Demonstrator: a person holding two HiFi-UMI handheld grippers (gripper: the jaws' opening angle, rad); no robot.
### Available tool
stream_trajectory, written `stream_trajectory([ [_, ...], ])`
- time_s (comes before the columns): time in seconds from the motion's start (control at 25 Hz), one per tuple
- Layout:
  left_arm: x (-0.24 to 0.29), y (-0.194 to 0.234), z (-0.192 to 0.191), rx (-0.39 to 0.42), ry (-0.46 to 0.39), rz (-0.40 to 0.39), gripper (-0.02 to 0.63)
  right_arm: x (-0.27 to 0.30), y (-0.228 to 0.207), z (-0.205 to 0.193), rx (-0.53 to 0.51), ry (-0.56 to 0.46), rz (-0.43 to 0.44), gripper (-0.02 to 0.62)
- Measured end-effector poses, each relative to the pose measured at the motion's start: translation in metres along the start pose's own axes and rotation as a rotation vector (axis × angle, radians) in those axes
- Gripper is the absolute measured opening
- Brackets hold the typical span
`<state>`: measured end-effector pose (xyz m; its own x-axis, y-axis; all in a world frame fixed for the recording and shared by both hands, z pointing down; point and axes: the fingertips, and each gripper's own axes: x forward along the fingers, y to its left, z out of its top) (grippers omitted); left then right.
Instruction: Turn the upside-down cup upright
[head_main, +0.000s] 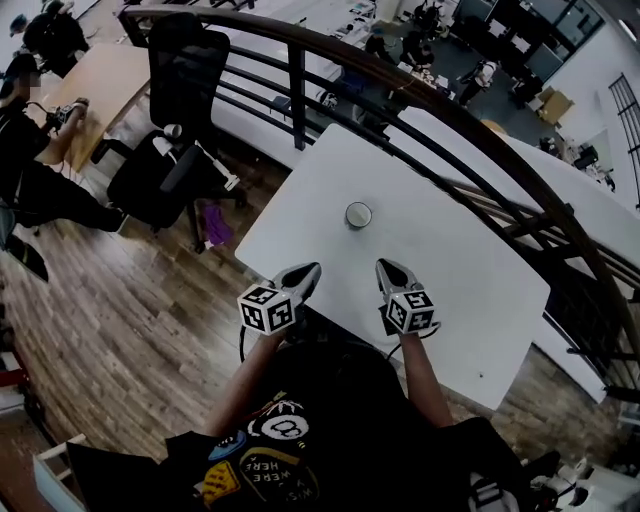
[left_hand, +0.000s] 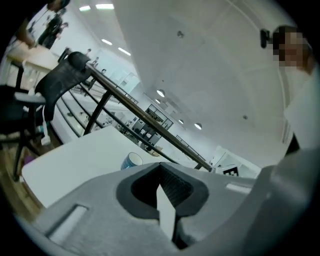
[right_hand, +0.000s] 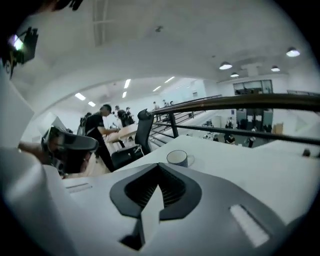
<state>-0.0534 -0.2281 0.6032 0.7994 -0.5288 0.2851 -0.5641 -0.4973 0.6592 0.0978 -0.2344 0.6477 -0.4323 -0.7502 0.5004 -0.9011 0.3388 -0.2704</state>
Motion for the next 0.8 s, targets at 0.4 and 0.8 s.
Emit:
stream_trajectory([
  [0.4, 0.017, -0.085, -0.024, 0.253, 0.05, -0.107, 0.004, -0.094, 0.043, -0.007, 0.172, -0.21, 0.022, 0.002],
  [0.8, -0.012, -0.194, -0.134, 0.366, 0.04, 0.057, 0.005, -0.212, 0.05, -0.062, 0.099, -0.169, 0.109, 0.002],
])
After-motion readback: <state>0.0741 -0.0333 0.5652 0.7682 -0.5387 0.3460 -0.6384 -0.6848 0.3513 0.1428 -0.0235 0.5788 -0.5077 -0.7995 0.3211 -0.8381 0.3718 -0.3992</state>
